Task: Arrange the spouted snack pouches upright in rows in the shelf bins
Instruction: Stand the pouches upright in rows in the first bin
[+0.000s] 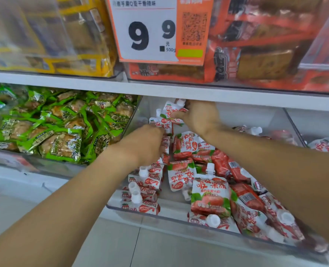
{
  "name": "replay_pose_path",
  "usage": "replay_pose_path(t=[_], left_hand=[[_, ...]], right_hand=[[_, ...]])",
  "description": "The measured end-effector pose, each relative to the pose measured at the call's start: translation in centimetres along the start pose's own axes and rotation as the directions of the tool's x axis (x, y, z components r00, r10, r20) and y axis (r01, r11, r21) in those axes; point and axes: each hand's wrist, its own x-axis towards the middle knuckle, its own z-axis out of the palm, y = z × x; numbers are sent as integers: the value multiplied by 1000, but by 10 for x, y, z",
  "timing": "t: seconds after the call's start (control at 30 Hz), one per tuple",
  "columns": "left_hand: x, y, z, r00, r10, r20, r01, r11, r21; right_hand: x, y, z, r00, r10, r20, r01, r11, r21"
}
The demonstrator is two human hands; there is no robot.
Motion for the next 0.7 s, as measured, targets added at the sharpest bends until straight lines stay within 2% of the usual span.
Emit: replay_pose_path(t=[0.07,0.13,0.3,0.4,0.5,0.57,0.7], left_hand=[[-6,-1,4,999,5,-34,-6,1000,-1],[-6,-2,6,999,-9,-48,8,1000,-7],[-6,6,5,988,-110,-111,98,988,-116],[-16,7,5,981,-123,-151,99,983,-156],[-29,8,2,968,-145,-207,95,968,-233],[-36,15,4,968,-166,-188,117,962,-248],[-51,23,14,976,-157,-153,119,966,-228]], right_hand=[[0,1,-6,1000,-18,-10,18,999,41],[-2,2,-11,997,-71,-23,71,997,-23],[1,-3,2,967,-205,151,219,972,-85],[14,-8,13,915,-273,297,317,942,-113],[26,-5,7,863,-214,458,283,955,-87],[31,2,10,866,-184,466,232,972,-47],[34,-1,23,873,-208,441,244,969,-26]])
